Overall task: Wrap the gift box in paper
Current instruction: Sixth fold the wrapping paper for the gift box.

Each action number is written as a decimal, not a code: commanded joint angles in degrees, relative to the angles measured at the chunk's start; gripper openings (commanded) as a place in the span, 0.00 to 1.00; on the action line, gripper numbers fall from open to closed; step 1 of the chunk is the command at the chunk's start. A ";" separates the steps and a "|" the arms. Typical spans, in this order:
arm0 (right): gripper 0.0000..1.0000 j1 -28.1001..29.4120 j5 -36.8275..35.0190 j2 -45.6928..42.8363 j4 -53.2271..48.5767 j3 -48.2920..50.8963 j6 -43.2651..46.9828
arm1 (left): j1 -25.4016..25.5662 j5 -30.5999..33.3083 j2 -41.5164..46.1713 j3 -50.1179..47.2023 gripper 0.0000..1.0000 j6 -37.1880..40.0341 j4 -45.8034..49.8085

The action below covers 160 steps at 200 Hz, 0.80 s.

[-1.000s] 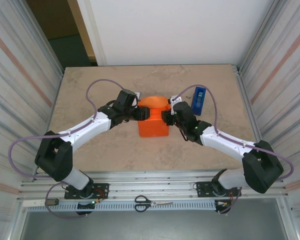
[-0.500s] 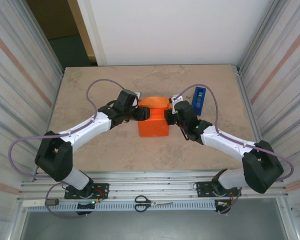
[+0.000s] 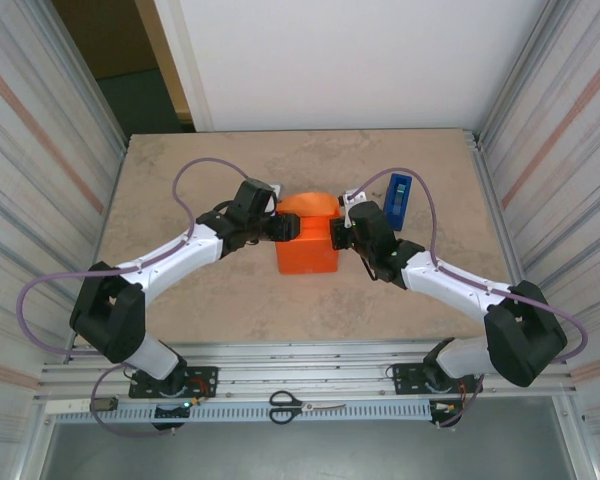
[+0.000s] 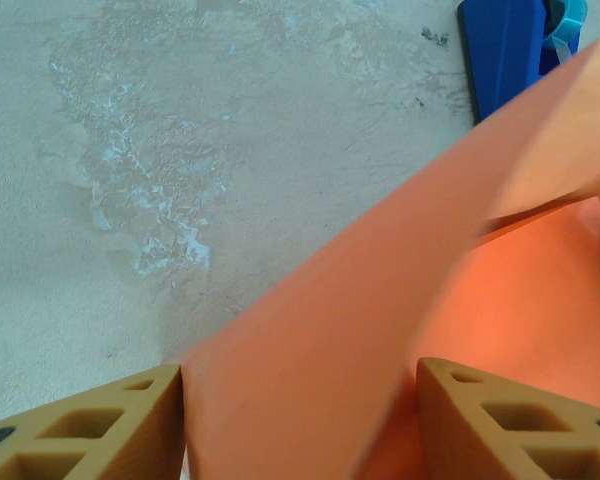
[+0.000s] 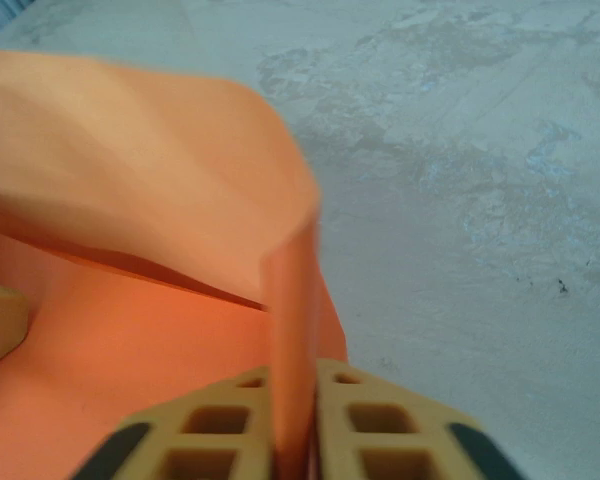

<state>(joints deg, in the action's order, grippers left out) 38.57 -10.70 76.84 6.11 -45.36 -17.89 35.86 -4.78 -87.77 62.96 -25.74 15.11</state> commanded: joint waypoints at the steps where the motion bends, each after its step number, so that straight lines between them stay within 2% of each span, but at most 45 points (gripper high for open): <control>1: 0.26 0.30 -1.97 -0.08 -1.79 -2.93 0.71 | 0.97 1.08 -1.18 -1.08 0.58 2.24 5.90; 17: 0.24 0.09 -2.35 -0.41 -1.71 -3.16 1.97 | 0.97 0.84 -1.35 -1.09 0.58 2.29 5.97; 46: 0.05 -0.67 0.12 -0.72 -1.62 -3.51 2.25 | 0.97 1.05 -1.27 -0.97 0.58 2.51 6.30; 66: 0.00 -0.68 0.80 -1.11 -1.80 -3.85 2.33 | 0.98 1.12 -1.18 -1.09 0.57 2.45 6.23; 76: 0.01 -0.68 0.78 -1.31 -1.69 -3.94 2.13 | 0.97 1.00 -1.18 -1.09 0.57 2.45 6.28; 91: 0.16 -0.66 0.08 -1.51 -2.59 -4.70 1.72 | 0.97 1.02 -1.18 -1.12 0.57 2.44 6.33; 119: 0.22 -0.68 -0.33 -2.12 -2.77 -5.47 2.35 | 0.97 1.23 -0.96 -1.10 0.57 2.48 6.41; 137: 0.21 -0.67 -0.84 -1.92 -3.44 -6.09 2.86 | 0.97 1.16 -1.08 -1.04 0.57 2.49 6.33; 160: 0.02 -0.63 -1.80 -1.89 -3.74 -6.01 2.86 | 0.97 0.95 -1.09 -0.95 0.57 2.51 6.33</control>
<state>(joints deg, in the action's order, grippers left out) 38.22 -10.85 76.55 3.36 -49.76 -15.68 35.86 -4.78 -87.74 62.96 -25.71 15.14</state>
